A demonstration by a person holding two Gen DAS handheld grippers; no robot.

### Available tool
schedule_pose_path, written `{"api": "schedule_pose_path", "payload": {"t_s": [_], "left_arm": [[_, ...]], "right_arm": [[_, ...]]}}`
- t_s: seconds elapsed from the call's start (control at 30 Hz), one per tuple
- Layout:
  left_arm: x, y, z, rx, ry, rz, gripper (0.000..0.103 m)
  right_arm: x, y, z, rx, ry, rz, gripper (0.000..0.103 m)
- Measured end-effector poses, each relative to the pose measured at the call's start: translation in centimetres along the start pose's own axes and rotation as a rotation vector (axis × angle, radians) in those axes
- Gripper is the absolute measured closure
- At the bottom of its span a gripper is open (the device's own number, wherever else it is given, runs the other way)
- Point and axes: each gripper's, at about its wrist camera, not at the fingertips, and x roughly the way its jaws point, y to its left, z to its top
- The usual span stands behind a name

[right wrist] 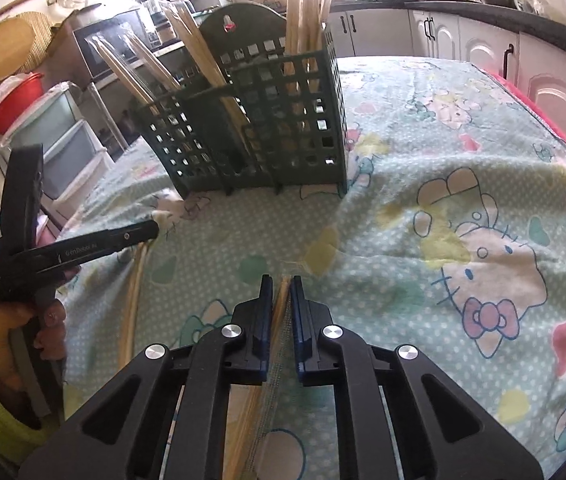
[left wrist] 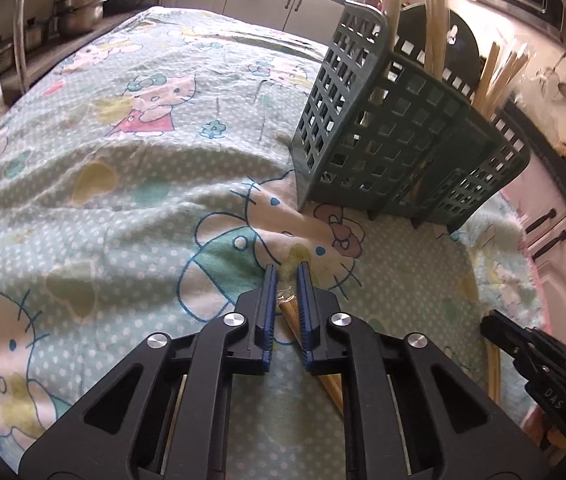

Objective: Organize utensils
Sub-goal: 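Close the left tool on a chopstick while the right tool grasps another chopstick, then lift the held chopsticks with both tools and lower them into the caddy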

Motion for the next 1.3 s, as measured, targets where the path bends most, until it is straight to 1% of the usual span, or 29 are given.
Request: {"api": "schedule_pose_path", "payload": {"t_s": [0.13, 0.23, 0.57, 0.93, 1.3], "left_arm": [[-0.9, 0.0, -0.2, -0.011, -0.006, -0.03, 0.099], [-2.0, -0.6, -0.1, 0.0, -0.027, -0.049, 0.1], [-6.9, -3.6, 1.8, 0.062, -0.142, -0.102, 0.1], [-11.0, -7.5, 4.0, 0.151, -0.255, -0.173, 0.101], [-14.4, -10.0, 6.0, 0.216, -0.347, -0.217, 0.101]], "right_arm": [[-0.9, 0.3, 0.5, 0.003, -0.025, 0.022, 0.094], [-1.5, 0.6, 1.0, -0.001, -0.045, 0.034, 0.095], [-5.0, 1.7, 3.8, -0.027, -0.152, 0.074, 0.096], [-9.5, 3.4, 6.6, -0.087, -0.29, 0.078, 0.097], [-12.6, 4.4, 8.9, -0.111, -0.405, 0.067, 0.097]]}}
